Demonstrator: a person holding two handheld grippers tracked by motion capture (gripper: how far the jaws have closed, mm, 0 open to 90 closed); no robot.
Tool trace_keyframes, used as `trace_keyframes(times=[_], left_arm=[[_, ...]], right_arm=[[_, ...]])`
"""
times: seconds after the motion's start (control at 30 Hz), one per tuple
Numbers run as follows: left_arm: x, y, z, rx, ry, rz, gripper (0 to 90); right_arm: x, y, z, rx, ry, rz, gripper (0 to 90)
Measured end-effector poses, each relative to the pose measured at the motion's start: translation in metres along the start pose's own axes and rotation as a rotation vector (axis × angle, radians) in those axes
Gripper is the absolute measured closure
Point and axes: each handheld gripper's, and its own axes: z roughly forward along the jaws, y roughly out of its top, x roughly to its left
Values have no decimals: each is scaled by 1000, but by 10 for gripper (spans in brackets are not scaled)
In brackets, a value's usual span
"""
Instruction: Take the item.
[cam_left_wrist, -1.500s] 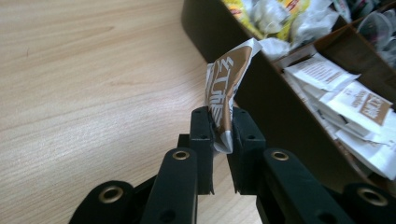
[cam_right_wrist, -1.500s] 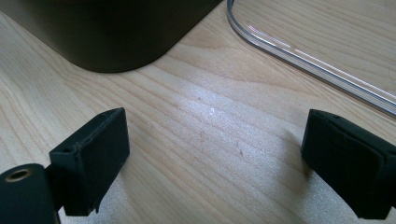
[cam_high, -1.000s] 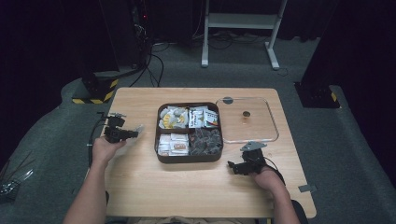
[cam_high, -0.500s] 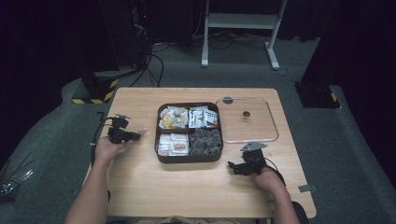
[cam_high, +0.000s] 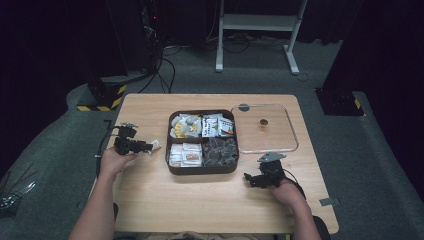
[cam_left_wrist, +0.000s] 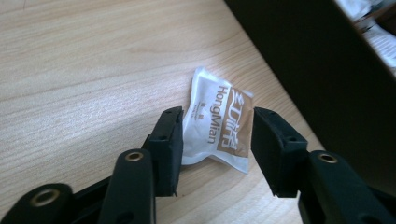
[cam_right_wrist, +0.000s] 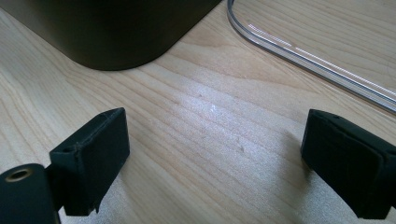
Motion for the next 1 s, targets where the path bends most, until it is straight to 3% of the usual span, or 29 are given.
trace_keyframes(times=[0.33, 0.73, 0.9, 0.93, 1.0], left_arm=[[-3, -4, -17, -69, 12, 25, 475], [5, -23, -28, -97, 30, 30, 410], [10, -30, -32, -100, 87, 23, 402], [14, -33, -34, -108, 97, -4, 402], [17, -36, -35, -111, 114, -5, 401]], right_arm=[[0, 0, 0, 0, 0, 0, 78], [-1, 1, 1, 0, 3, -4, 77], [0, 2, 1, 5, 3, -2, 77], [-1, 2, 1, 6, 5, -5, 77], [-1, 3, 2, 9, 6, -2, 77]])
